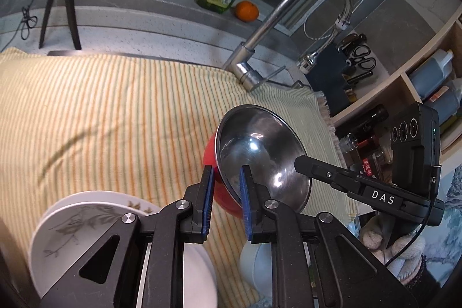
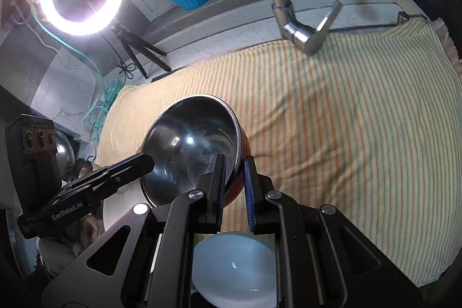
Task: Organize plates and bowls
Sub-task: 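Carry the red bowl over to the silver bowl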
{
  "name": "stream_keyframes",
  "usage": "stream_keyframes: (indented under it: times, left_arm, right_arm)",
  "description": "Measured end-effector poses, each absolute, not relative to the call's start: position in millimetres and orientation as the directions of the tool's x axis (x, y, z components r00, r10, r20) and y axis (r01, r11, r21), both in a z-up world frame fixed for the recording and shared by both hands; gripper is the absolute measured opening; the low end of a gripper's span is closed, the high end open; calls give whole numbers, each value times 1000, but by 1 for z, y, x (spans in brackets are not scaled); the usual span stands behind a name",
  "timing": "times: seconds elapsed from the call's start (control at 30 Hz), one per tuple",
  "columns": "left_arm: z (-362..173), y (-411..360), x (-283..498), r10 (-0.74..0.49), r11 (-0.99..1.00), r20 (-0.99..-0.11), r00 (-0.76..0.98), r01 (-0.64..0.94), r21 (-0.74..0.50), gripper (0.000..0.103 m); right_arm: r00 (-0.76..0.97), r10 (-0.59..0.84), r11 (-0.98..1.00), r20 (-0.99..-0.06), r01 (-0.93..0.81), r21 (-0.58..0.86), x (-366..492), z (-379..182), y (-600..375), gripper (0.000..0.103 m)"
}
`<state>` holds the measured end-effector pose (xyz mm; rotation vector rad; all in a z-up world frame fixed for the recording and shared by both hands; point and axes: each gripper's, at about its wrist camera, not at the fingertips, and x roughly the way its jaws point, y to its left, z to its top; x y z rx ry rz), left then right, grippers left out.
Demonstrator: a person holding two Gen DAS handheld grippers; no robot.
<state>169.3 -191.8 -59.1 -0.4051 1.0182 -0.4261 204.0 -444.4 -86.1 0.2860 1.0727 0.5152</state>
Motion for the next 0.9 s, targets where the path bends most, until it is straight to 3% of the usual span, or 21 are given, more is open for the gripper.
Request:
stream_keyframes:
  times: [0.9]
  left_arm:
    - [-21,-33,83,-373,870,-689,621,-24,-493,15]
  right_arm:
    - [272,650,729,-710,-488,480,151,-45,-271,13]
